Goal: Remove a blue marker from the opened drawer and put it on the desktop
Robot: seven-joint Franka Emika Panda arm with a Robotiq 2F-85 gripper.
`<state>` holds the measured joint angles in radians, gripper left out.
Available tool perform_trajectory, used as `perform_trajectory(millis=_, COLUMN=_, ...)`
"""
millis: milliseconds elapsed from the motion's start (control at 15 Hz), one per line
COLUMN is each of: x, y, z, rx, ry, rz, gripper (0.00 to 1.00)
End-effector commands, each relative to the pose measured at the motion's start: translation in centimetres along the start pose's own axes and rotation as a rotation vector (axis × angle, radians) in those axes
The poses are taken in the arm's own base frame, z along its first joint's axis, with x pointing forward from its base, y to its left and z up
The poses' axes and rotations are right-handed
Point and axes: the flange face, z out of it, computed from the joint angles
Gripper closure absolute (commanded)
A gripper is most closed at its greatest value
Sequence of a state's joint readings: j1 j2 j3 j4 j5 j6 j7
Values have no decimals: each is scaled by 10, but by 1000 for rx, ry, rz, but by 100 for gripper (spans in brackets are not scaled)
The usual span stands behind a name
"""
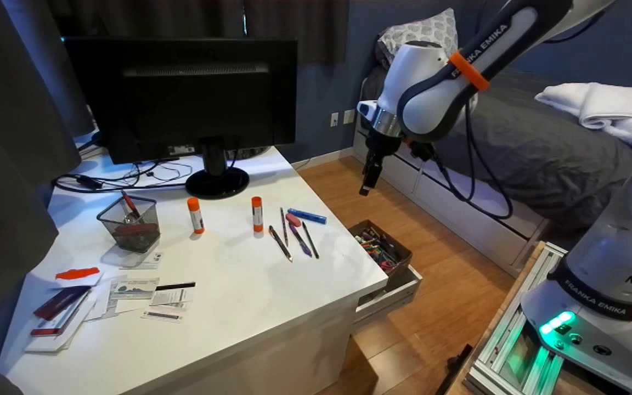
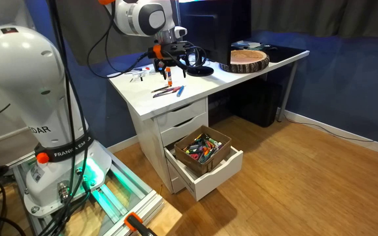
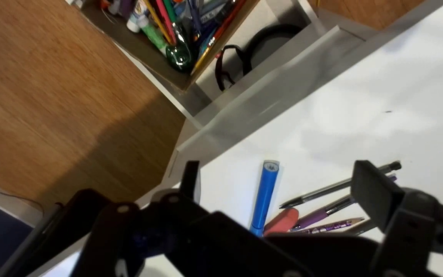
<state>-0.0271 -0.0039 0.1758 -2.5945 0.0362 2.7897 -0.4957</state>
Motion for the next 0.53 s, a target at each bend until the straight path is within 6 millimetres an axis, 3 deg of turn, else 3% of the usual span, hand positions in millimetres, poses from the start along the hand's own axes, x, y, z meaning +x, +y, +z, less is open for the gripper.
perform_trajectory(millis=0, x=-55, y=6, z=-42, rx=-28, ry=3, rz=94, gripper=0)
perform_trajectory(millis=200, x=-94, y=16, z=-58, rx=-26, ry=-60, rz=183, gripper=0)
perform_trajectory(millis=267, x=-68, y=21, z=-42, rx=-21, ry=-48, rz=147, gripper=0)
perform_trajectory(millis=467, x=-87, y=23, z=-56, rx=-18, ry=-54, rz=177, gripper=0)
